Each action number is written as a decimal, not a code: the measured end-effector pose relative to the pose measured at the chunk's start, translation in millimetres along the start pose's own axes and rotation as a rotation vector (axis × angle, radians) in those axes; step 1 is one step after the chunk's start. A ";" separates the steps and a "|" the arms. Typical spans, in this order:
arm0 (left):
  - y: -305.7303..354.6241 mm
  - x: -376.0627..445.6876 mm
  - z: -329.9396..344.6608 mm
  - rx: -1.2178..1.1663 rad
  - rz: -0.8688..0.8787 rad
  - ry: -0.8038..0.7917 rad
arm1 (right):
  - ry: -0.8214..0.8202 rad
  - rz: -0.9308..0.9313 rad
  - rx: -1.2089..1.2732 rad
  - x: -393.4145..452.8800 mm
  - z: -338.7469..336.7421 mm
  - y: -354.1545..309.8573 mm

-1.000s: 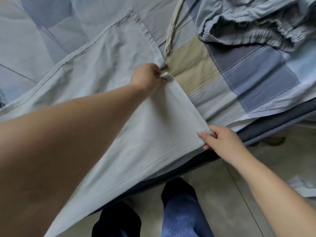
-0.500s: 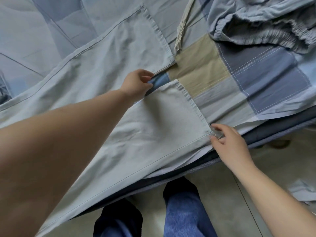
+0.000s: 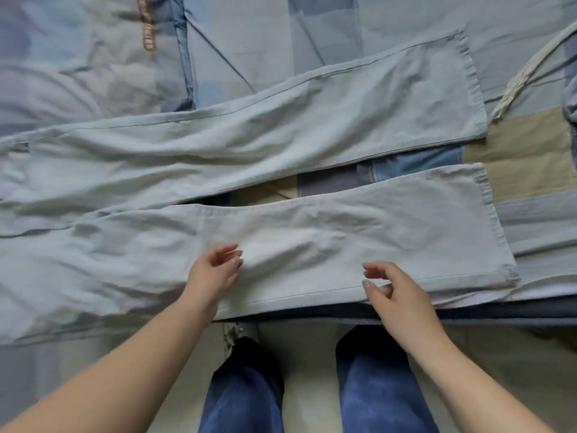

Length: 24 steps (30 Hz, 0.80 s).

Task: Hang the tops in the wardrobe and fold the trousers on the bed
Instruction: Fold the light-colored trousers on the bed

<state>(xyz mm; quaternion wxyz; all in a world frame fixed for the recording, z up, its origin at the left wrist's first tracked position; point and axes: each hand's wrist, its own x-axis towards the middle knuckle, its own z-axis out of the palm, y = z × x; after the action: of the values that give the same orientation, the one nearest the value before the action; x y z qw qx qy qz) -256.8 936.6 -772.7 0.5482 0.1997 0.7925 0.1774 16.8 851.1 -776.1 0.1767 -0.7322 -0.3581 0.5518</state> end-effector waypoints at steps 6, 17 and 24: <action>-47.1 -12.9 -118.6 -0.216 -0.079 0.066 | -0.142 0.134 0.177 -33.6 118.5 -63.2; -120.3 12.5 -310.8 -0.583 -0.323 0.187 | -0.376 0.690 0.717 -91.5 368.3 -138.0; -132.8 47.8 -347.4 -0.796 -0.252 0.225 | -0.228 0.805 0.915 -72.7 429.6 -150.2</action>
<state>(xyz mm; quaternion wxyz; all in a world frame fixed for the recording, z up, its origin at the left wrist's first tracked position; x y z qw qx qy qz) -614.8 825.6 -760.5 0.5099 -0.1461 0.7354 0.4218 -444.0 842.5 -769.5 0.2112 -0.5963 0.2022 0.7476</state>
